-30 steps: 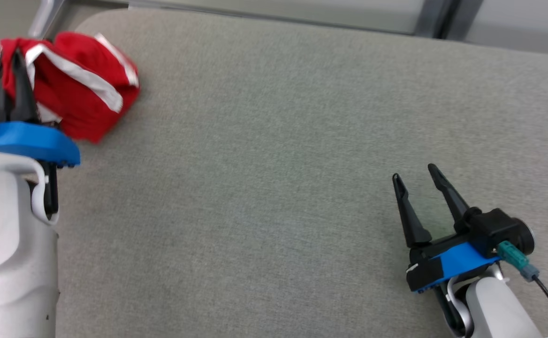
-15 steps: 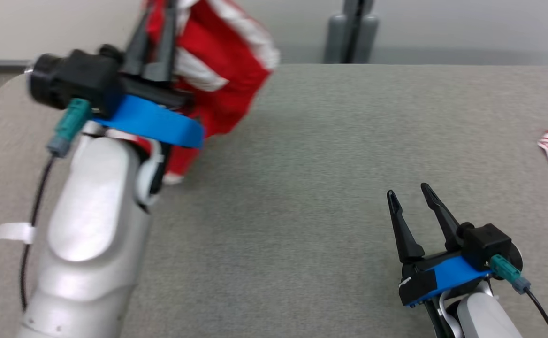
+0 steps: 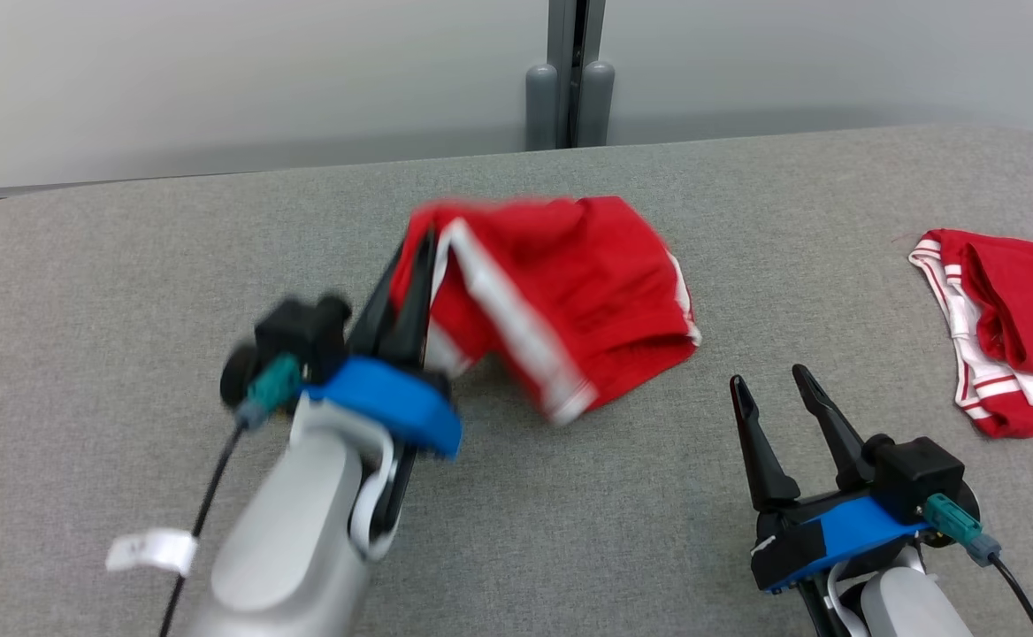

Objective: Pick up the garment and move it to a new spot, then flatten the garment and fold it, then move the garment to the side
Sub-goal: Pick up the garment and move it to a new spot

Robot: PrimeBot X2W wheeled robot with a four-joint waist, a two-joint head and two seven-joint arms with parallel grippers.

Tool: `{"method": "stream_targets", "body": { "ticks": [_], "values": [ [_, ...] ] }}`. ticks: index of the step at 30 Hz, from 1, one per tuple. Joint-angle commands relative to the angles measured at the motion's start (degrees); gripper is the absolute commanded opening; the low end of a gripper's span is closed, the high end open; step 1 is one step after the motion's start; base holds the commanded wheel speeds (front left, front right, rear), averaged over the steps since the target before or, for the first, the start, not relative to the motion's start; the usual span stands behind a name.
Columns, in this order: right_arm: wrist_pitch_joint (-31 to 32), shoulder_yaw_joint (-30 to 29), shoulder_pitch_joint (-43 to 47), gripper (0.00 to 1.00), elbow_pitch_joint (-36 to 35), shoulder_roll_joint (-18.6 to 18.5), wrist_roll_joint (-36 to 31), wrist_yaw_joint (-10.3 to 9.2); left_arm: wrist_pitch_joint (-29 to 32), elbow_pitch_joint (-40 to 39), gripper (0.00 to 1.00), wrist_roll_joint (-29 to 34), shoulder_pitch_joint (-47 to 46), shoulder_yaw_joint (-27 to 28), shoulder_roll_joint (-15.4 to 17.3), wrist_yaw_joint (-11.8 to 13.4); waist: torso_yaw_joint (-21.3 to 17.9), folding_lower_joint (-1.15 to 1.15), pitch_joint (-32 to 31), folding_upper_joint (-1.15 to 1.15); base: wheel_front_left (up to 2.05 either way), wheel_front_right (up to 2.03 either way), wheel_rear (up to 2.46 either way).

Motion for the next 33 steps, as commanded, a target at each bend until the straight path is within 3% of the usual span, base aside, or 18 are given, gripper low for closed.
{"method": "stream_targets", "body": {
  "ticks": [1,2,9,20,33],
  "values": [
    [0.01,-0.06,0.54,1.00,0.10,0.11,0.34,0.00,-0.38,2.06,0.50,-0.65,2.60,0.76,0.06,0.77,-0.01,0.01,-0.05,0.00,0.00,0.00,0.00],
    [0.01,-0.24,0.68,1.00,0.16,0.10,0.24,0.00,-0.38,3.53,1.00,-0.81,3.96,1.47,0.05,1.07,0.09,0.01,-0.07,0.00,0.00,0.00,0.00],
    [0.01,-1.11,1.33,1.00,0.60,0.08,-0.70,0.00,-0.40,4.56,1.00,2.32,11.26,7.68,0.49,2.60,1.63,0.01,-0.80,0.00,0.00,0.00,0.00],
    [0.01,0.28,2.45,1.00,1.25,0.07,0.74,0.00,-0.40,-6.19,1.00,12.44,24.65,18.80,0.59,4.16,0.99,0.01,-4.03,0.00,0.00,0.00,0.00],
    [0.01,0.25,6.51,1.00,2.58,0.08,0.46,0.00,-0.41,-9.15,1.00,14.79,33.77,20.51,-0.06,2.56,2.39,0.01,-8.27,0.00,0.00,0.00,0.00]
  ]
}}
